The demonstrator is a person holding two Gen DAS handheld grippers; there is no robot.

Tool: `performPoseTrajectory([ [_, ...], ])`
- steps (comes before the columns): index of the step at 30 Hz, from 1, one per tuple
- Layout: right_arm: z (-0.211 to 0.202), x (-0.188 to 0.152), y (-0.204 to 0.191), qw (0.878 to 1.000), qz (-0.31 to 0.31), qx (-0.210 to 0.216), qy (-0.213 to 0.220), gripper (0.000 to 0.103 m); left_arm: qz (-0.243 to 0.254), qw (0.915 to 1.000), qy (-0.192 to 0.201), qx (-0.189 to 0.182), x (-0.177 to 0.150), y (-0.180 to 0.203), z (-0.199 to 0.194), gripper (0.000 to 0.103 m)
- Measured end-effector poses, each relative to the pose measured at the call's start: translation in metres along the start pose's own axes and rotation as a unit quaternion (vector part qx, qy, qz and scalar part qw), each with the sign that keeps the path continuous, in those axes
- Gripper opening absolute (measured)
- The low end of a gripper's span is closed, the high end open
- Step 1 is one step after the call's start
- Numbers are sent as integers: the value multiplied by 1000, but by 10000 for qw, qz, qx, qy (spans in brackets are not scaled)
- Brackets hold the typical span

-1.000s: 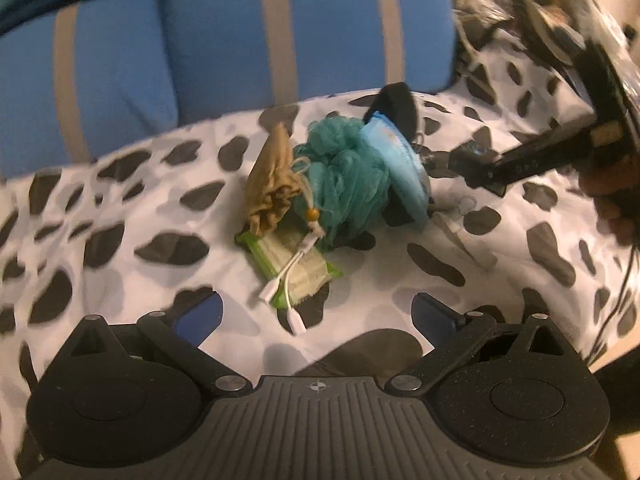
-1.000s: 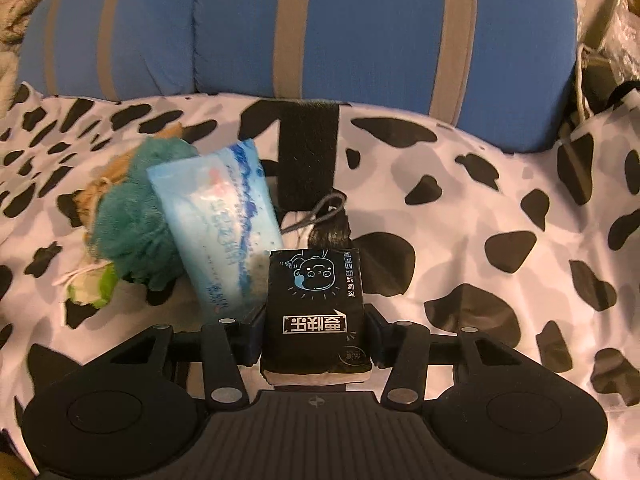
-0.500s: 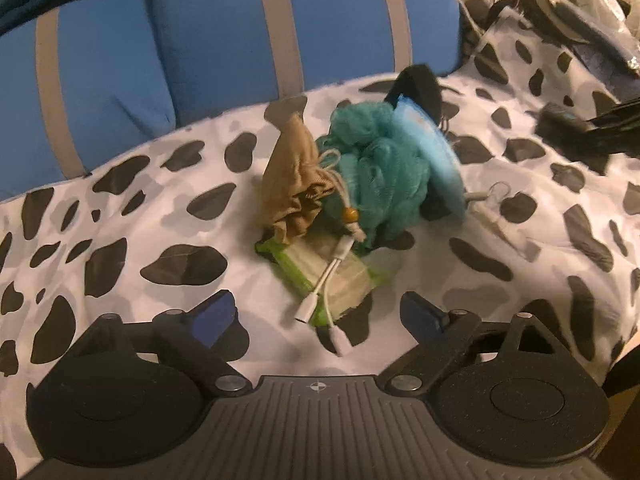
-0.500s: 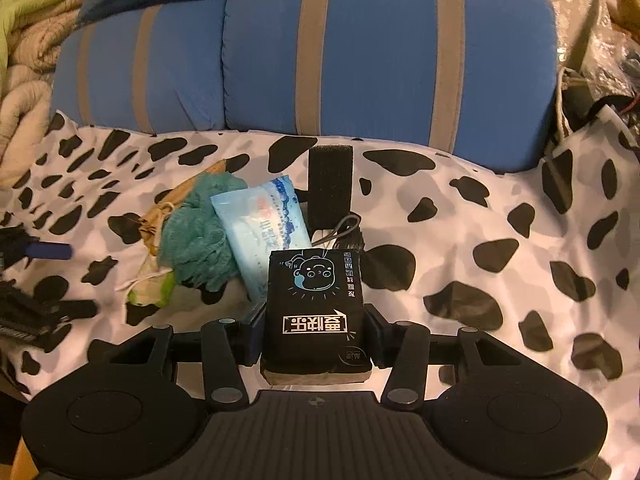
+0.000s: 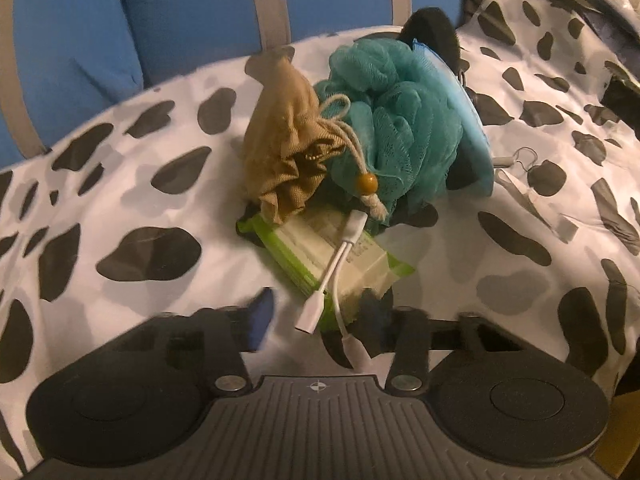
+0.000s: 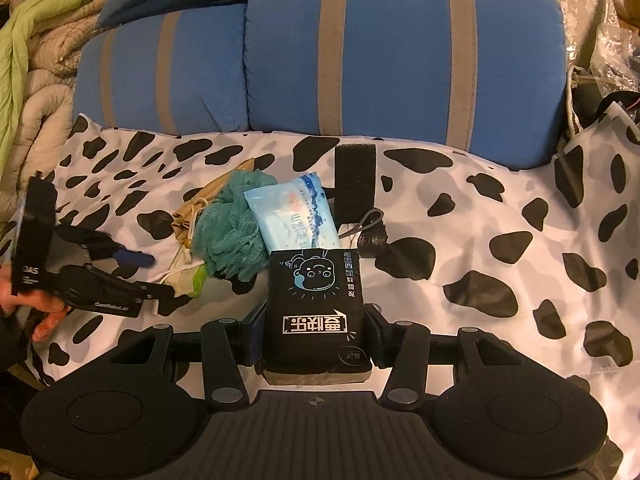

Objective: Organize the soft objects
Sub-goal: 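Grasp the white earphone adapter cable with the left tool while the right tool holds the black box, then carry both items to the cardboard box and release them inside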

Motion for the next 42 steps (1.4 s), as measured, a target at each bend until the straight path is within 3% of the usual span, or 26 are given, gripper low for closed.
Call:
performPoseTrajectory([
  [5, 0, 0, 0, 10000, 5, 40, 7, 52, 21, 9998, -40, -188, -2, 3, -2, 16],
  [27, -1, -13, -10, 9997, 140, 148, -92, 52, -372, 9991, 184, -107, -17, 7, -53, 11],
  [42, -14, -43, -48, 9990, -20, 413, -158, 52, -868, 9929, 605, -548, -65, 22, -106, 11],
])
Point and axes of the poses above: each gripper's, at about its wrist camera, not at the fingertips, and z roughly the way its jaws point, y to its right, x to its top, the point moved 8 cm from there along z, roughly the way its jaws point, and after that the axes turned 15 degrees about -y, right-handed, at the moved point
